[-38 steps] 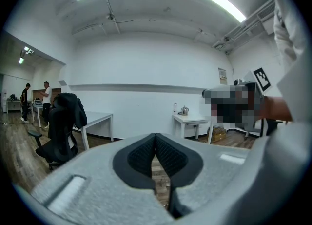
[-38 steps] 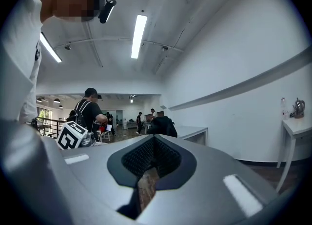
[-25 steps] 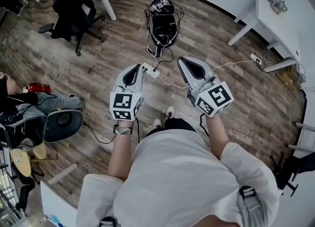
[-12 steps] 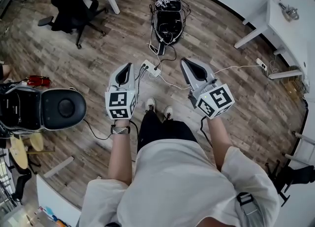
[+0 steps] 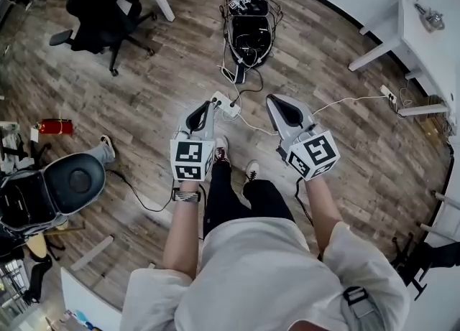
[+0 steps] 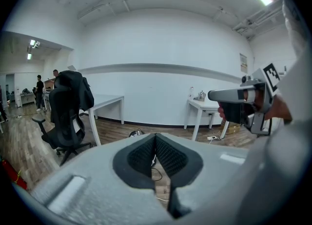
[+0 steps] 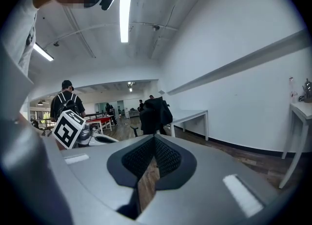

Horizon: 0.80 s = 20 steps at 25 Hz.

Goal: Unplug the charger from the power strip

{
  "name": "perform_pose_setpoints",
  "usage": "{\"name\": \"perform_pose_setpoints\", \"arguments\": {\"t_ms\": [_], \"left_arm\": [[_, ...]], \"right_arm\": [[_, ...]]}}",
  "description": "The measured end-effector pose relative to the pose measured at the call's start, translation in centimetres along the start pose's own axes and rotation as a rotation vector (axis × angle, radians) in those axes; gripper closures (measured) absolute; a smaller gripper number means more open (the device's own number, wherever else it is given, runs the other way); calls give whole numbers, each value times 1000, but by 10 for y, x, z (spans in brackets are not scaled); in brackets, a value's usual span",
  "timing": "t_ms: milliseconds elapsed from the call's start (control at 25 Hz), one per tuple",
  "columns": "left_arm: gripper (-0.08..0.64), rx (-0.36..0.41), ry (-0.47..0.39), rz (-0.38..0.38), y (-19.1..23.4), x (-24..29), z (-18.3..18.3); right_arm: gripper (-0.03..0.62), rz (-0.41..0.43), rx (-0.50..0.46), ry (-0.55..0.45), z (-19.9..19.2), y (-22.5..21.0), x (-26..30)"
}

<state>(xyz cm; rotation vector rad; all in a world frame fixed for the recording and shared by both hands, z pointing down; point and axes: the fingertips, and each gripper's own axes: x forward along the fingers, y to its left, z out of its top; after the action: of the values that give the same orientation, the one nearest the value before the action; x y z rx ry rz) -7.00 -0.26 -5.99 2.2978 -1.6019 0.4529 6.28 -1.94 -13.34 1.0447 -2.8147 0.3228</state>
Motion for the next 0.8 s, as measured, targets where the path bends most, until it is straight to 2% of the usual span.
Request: {"name": "perform_pose_setpoints", "arguments": {"t_ms": [320, 800], "left_arm": [[561, 29, 18, -42, 15, 44, -35], [561, -20, 83, -47, 39, 121, -123]], "right_arm": [[591, 9, -4, 24, -38, -12, 33], [591, -32, 39, 75, -139, -66, 86]]}}
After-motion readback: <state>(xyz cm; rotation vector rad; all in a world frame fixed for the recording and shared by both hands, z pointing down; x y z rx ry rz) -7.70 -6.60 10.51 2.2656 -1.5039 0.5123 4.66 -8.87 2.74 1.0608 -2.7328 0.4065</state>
